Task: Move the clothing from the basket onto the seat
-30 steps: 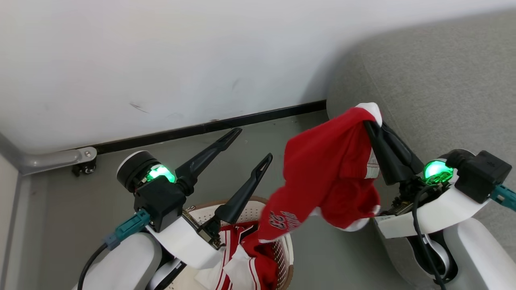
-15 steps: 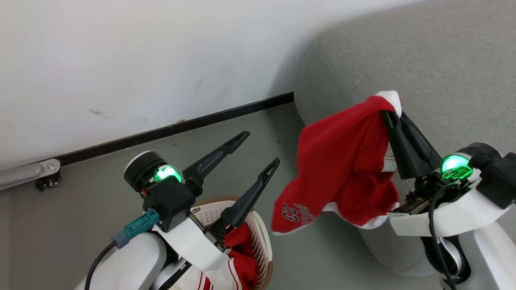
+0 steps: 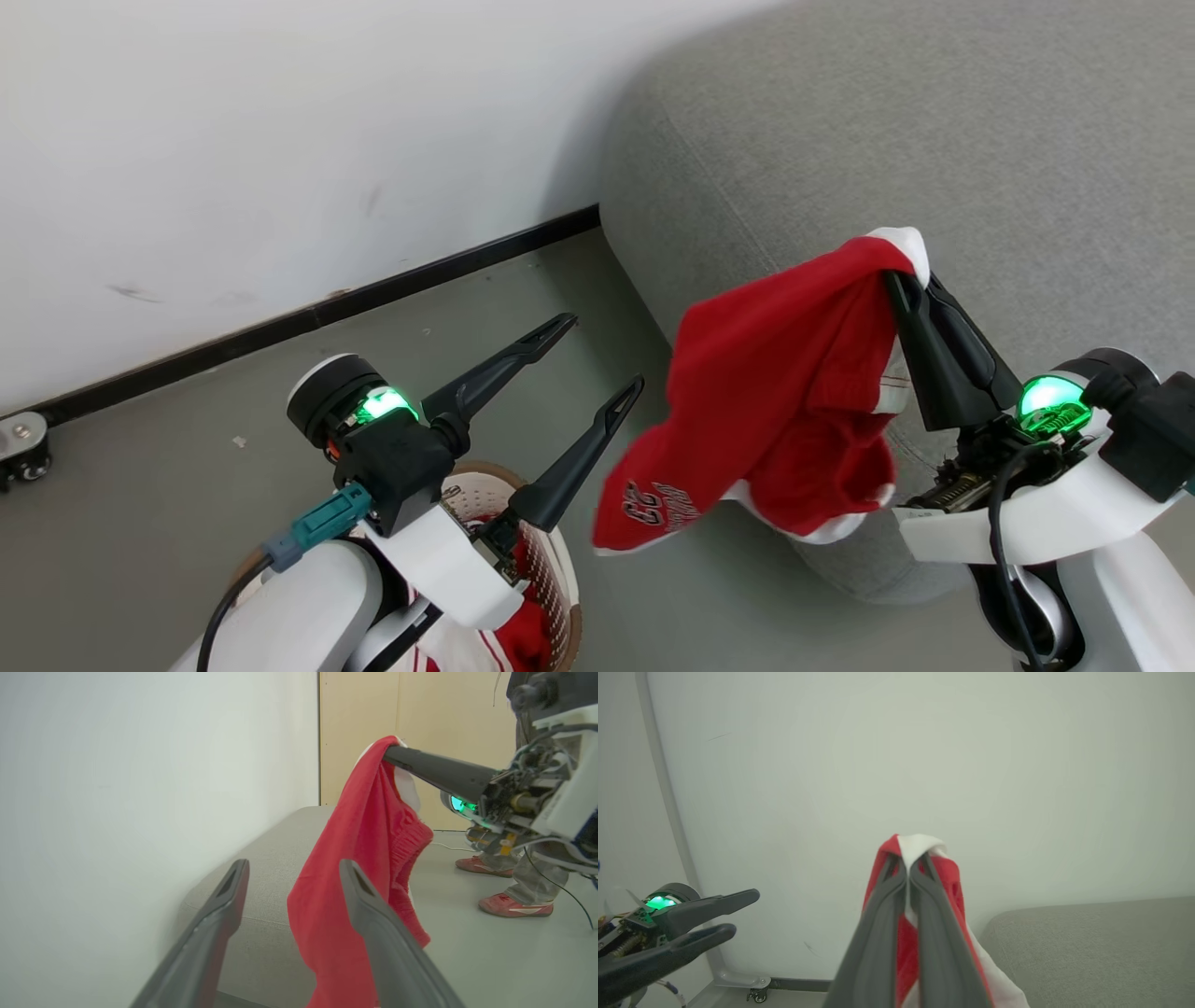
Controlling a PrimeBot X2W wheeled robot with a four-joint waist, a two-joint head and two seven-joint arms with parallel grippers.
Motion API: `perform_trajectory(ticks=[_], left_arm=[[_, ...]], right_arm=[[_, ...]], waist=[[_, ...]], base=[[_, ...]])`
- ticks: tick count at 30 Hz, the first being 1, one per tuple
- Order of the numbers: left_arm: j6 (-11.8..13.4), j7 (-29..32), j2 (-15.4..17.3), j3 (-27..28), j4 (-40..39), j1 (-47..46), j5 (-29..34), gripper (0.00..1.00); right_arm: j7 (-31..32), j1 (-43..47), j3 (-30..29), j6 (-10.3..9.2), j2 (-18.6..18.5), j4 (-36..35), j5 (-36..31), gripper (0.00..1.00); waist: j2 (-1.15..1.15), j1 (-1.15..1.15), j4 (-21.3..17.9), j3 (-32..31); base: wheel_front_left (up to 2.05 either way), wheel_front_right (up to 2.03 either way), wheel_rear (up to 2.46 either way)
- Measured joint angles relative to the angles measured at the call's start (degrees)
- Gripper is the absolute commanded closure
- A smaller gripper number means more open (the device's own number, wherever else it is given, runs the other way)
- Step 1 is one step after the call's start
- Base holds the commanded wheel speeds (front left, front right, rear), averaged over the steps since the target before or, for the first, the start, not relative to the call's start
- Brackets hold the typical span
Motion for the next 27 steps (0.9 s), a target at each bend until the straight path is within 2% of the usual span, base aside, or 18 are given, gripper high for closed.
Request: perform_trajectory(ticks=[11,20,27], left_arm=[[-0.01,0.62,1.07,0.33,-0.15,0.00,0.01,0.00],[0.74,2.03,1.58,0.48,-1.41,0.00,0.03,0.00],[1.19,3.12,1.99,0.45,-2.89,0.01,0.38,0.00]], right_arm=[[0.00,0.30,-0.12,0.00,0.66,0.25,0.01,1.00],[0.00,-0.89,-4.61,0.00,1.36,2.80,-1.89,1.00],[0.00,-6.49,-8.24,0.00,1.23,6.44,-4.06,1.00]], waist=[[0.00,0.00,-4.30,1.20],[0.00,0.00,-5.78,3.36],[0.00,0.00,-5.68,5.52]], base=[[0.00,0.00,0.00],[0.00,0.00,0.00],[0.00,0.00,0.00]])
